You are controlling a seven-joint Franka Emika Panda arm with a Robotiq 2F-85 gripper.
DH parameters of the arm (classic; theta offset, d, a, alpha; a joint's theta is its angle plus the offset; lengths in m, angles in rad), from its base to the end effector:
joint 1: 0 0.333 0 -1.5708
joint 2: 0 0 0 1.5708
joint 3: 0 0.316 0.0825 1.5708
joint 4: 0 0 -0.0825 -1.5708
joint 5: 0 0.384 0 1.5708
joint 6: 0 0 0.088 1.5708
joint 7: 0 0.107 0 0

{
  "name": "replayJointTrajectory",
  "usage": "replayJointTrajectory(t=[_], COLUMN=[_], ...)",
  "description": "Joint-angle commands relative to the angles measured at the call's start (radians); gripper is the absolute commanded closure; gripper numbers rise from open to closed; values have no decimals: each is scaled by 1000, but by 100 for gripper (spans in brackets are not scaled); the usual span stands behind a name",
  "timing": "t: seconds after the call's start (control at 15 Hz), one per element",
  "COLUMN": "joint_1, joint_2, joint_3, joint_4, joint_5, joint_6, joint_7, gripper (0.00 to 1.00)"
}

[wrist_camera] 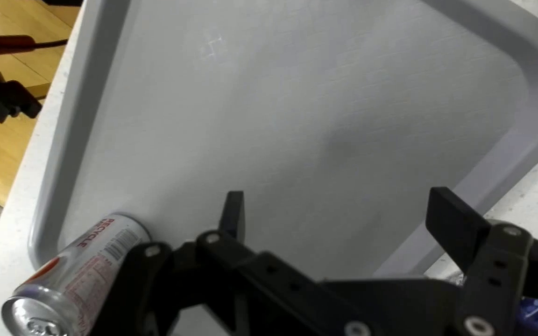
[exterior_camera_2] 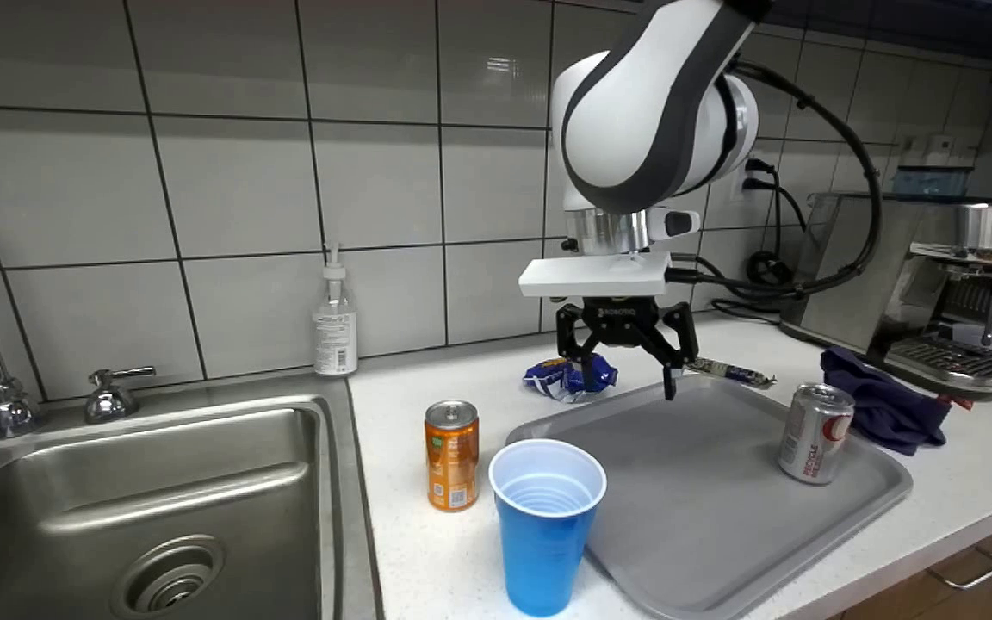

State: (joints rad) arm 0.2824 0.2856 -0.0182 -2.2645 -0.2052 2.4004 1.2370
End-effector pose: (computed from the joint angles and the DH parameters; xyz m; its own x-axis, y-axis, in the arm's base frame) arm 0.5043 0.1347 0.2214 0.6921 -0.7193 0.0602 -0.7155 -0.6726 0.1886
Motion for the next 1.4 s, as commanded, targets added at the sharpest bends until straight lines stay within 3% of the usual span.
replayJointTrajectory(t=[0.0,0.8,1.33], joint_1=[-30,-185,-280], joint_2=[-102,-245,-260], joint_3=[-4,-26,-60], joint_4=[-94,-228,-260], joint_5=[-62,-72,-40], joint_6=[-7,8,50], joint_7=[-15,-110,-203], gripper=[0,0,0])
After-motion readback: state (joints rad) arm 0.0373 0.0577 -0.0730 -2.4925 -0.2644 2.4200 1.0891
